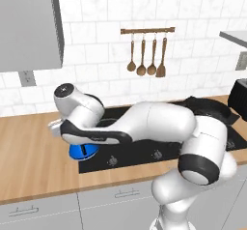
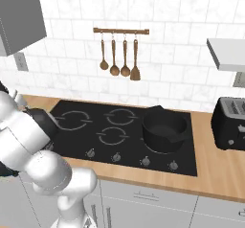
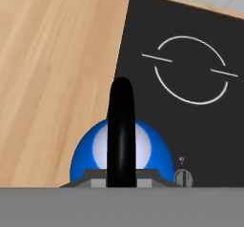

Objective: Pick the kettle from the counter and place it on a stove burner. Then turn the burner on.

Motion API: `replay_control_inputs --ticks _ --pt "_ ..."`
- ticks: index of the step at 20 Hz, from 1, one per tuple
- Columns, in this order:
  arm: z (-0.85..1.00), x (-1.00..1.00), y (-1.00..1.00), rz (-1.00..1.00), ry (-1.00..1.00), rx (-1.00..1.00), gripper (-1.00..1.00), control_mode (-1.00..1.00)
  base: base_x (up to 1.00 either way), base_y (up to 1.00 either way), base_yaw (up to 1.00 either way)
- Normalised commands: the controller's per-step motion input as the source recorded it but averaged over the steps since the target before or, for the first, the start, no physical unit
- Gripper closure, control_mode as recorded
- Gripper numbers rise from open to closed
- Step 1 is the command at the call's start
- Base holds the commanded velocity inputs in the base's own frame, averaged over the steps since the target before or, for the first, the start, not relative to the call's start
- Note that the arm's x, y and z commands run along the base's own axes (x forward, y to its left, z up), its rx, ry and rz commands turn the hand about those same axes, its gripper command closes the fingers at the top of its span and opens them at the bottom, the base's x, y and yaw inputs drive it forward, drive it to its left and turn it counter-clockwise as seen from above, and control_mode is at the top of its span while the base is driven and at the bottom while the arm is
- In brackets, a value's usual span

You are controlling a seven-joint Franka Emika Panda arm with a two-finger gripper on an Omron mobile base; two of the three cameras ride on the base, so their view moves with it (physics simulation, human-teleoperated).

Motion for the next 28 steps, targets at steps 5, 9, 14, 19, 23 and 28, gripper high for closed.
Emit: replay_control_inputs --ticks 5,9,14,19,23,28 --pt "0.00 0.08 -0.91 0.00 -0.12 0.01 1.00 -1.00 0.00 0.00 0.00" --pt "0.04 0.21 -0.93 0.01 -0.06 0.03 1.00 -1.00 0.00 0.00 0.00" --pt "0.19 0.49 -0.71 0.05 0.00 0.04 1.00 -1.00 0.00 0.00 0.00" --pt "0.01 0.61 -0.50 0.17 0.00 0.04 1.00 -1.00 0.00 0.00 0.00" --pt "0.00 0.62 -0.22 0.10 0.00 0.01 1.00 -1.00 0.00 0.00 0.00" --pt "-0.04 0.51 -0.04 0.01 0.00 0.00 1.00 -1.00 0.00 0.00 0.00"
